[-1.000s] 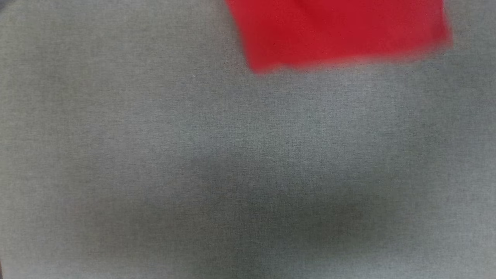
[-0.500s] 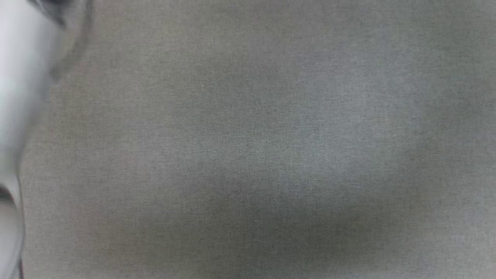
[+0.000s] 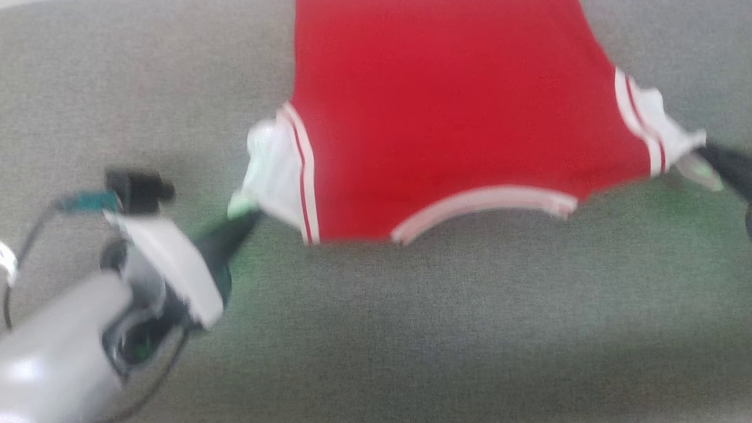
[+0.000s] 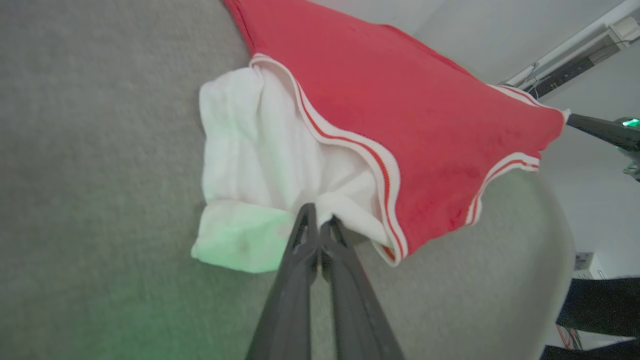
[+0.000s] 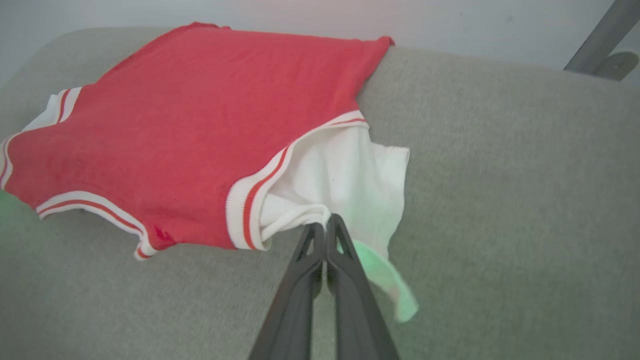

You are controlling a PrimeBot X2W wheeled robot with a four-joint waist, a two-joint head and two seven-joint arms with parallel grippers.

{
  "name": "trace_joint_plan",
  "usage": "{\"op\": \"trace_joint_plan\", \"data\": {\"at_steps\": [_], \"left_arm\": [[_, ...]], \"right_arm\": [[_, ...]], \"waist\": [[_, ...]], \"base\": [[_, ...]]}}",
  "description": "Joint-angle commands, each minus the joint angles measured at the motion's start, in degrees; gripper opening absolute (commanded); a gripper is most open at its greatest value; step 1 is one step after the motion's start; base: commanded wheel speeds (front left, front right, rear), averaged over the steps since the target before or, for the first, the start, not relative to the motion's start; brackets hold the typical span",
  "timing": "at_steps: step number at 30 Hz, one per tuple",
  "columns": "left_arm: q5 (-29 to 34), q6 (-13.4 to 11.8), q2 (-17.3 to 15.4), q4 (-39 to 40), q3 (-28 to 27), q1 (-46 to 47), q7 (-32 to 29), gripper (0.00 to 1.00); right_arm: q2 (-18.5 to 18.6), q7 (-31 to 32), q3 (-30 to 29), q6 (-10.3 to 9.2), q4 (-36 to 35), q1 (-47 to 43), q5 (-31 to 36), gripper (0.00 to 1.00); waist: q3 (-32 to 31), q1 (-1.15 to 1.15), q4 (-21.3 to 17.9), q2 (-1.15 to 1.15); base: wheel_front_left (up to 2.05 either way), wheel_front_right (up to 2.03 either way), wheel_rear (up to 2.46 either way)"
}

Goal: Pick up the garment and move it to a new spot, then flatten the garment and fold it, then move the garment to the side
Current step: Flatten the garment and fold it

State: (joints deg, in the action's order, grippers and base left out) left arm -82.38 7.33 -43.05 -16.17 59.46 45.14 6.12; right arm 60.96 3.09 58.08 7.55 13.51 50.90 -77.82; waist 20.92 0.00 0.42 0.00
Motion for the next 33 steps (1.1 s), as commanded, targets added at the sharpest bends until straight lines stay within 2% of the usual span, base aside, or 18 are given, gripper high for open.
{"op": "trace_joint_plan", "data": {"at_steps": [1,9,13,17,20,22,24,28,29,33], "left_arm": [[-0.4,0.2,-1.2,1.7,0.9,-2.4,0.0,0.0],[-0.9,0.1,-8.9,12.0,6.2,-12.4,-1.6,0.0],[-1.5,-1.3,-11.5,16.9,6.9,-15.3,-0.7,0.0],[-1.4,-2.9,-13.2,20.1,7.5,-17.2,-0.2,0.0],[-1.0,-3.8,-12.4,20.3,7.5,-17.2,0.0,0.0],[-1.1,-3.7,-11.7,20.0,7.5,-16.9,0.0,0.0],[-2.6,-3.0,-9.8,19.0,7.0,-16.5,0.3,0.0],[-1.8,-2.2,-6.9,14.8,7.7,-15.4,-0.9,0.0],[-2.2,-1.8,-5.2,12.7,7.8,-15.0,-0.9,0.0],[-1.7,-1.1,-2.6,8.4,8.3,-14.4,-0.8,0.0]], "right_arm": [[1.6,0.3,0.1,-0.12,-2.0,-2.2,-1.2,0.0],[12.2,1.8,2.7,-0.12,-14.6,-14.6,-5.3,0.0],[16.9,1.8,4.5,-0.11,-20.4,-19.6,-7.4,0.0],[20.0,0.1,5.0,-0.11,-23.8,-22.6,-8.3,0.0],[20.7,-1.0,4.5,-0.11,-23.4,-23.3,-7.4,0.0],[20.6,-1.2,4.2,-0.12,-22.8,-23.2,-7.1,0.0],[18.8,-0.3,4.1,-0.11,-21.8,-22.8,-6.2,0.0],[13.6,3.0,4.1,-0.11,-18.2,-21.2,-4.4,0.0],[10.4,5.2,4.4,-0.11,-15.2,-20.7,-2.6,0.0],[4.6,8.2,5.0,-0.11,-9.0,-19.8,1.0,0.0]], "waist": [[-0.8,0.0,0.2,0.0],[-2.4,0.0,1.6,0.0],[-2.6,0.0,2.7,0.0],[-2.6,0.0,3.1,0.0],[-2.8,0.0,3.4,0.0],[-2.8,0.0,3.4,0.0],[-2.9,0.0,3.5,0.0],[-3.0,0.0,3.3,0.0],[-2.8,0.0,3.3,0.0],[-2.4,0.0,3.3,0.0]], "base": [[0.0,0.0,0.0],[0.0,0.0,0.0],[0.0,0.0,0.0],[0.0,0.0,0.0],[0.0,0.0,0.0],[0.0,0.0,0.0],[0.0,0.0,0.0],[0.0,0.0,0.0],[0.0,0.0,0.0],[0.0,0.0,0.0]]}}
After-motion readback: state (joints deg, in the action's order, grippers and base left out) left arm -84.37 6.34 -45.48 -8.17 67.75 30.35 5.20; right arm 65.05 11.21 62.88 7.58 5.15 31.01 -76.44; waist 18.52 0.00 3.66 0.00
